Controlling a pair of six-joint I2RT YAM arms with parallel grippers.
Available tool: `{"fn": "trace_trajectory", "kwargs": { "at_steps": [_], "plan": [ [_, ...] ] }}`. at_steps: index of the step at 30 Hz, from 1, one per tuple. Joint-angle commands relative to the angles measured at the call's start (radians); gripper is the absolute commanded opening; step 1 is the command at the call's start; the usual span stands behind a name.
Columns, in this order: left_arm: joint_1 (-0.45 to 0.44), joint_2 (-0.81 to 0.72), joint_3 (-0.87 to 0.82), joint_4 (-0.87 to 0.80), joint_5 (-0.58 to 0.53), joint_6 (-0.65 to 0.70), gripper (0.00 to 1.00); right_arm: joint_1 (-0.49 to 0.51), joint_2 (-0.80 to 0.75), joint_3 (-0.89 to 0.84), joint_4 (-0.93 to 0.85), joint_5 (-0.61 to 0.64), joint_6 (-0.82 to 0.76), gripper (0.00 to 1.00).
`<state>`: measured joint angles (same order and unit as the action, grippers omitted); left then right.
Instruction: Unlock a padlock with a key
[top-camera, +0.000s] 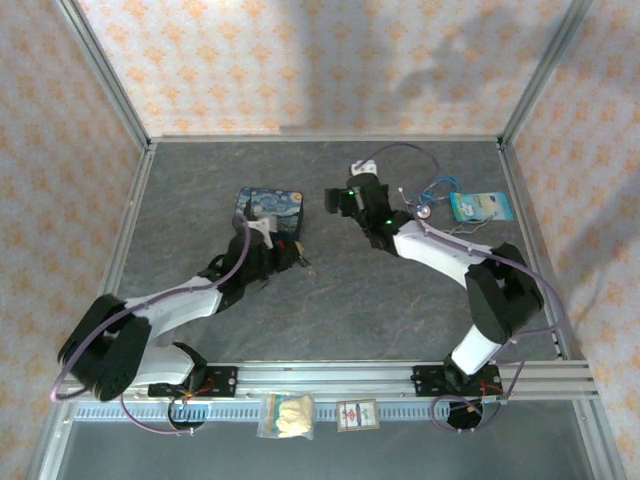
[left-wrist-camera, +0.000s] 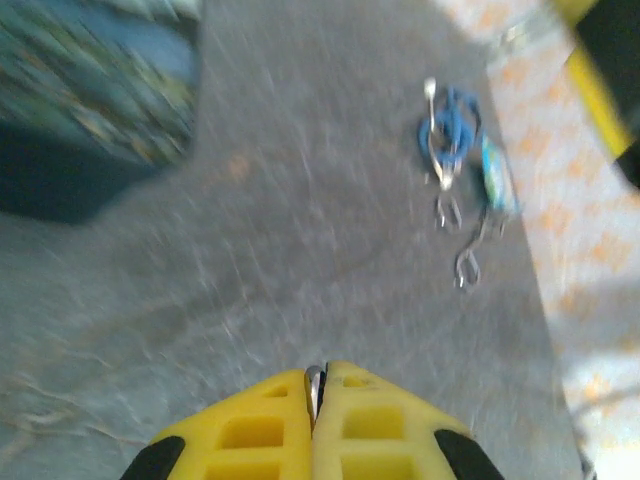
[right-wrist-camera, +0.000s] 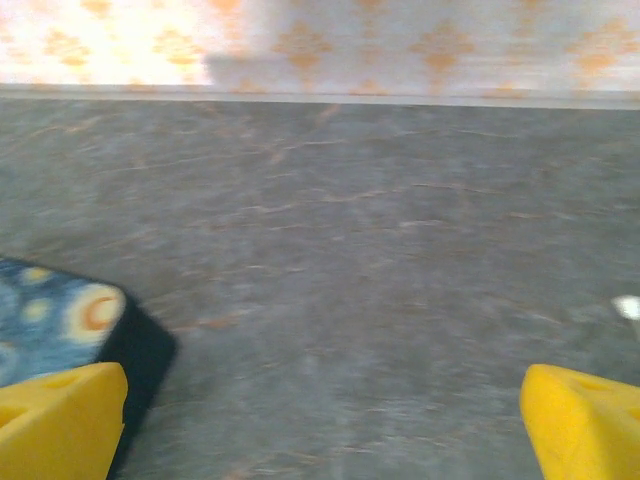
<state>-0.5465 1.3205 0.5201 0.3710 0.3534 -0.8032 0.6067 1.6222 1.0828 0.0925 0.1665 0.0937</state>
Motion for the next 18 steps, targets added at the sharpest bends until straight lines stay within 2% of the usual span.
{"fn": "trace_trajectory", "kwargs": {
  "at_steps": [1, 4, 7, 13, 15, 18],
  "plan": [
    [-0.059, 0.083, 0.049, 0.044, 0.04, -0.021, 0.0, -0.057, -0.094, -0.074, 0.034, 0.077, 0.023, 1.0],
    [-0.104, 0.166, 0.071, 0.1, 0.059, -0.056, 0.0, -0.097, -0.153, -0.155, 0.076, 0.107, 0.035, 1.0],
    [-0.135, 0.245, 0.113, 0.087, 0.055, -0.047, 0.0, -0.144, -0.213, -0.225, 0.103, 0.109, 0.049, 1.0],
    [-0.151, 0.35, 0.134, 0.097, 0.018, -0.044, 0.01, -0.243, -0.31, -0.373, 0.184, 0.101, 0.06, 1.0],
    [-0.151, 0.355, 0.143, 0.079, -0.001, -0.028, 0.05, -0.283, -0.315, -0.397, 0.194, 0.086, 0.062, 1.0],
    [-0.151, 0.343, 0.163, 0.042, -0.033, -0.001, 0.21, -0.336, -0.302, -0.419, 0.205, 0.077, 0.056, 1.0]
  ]
}}
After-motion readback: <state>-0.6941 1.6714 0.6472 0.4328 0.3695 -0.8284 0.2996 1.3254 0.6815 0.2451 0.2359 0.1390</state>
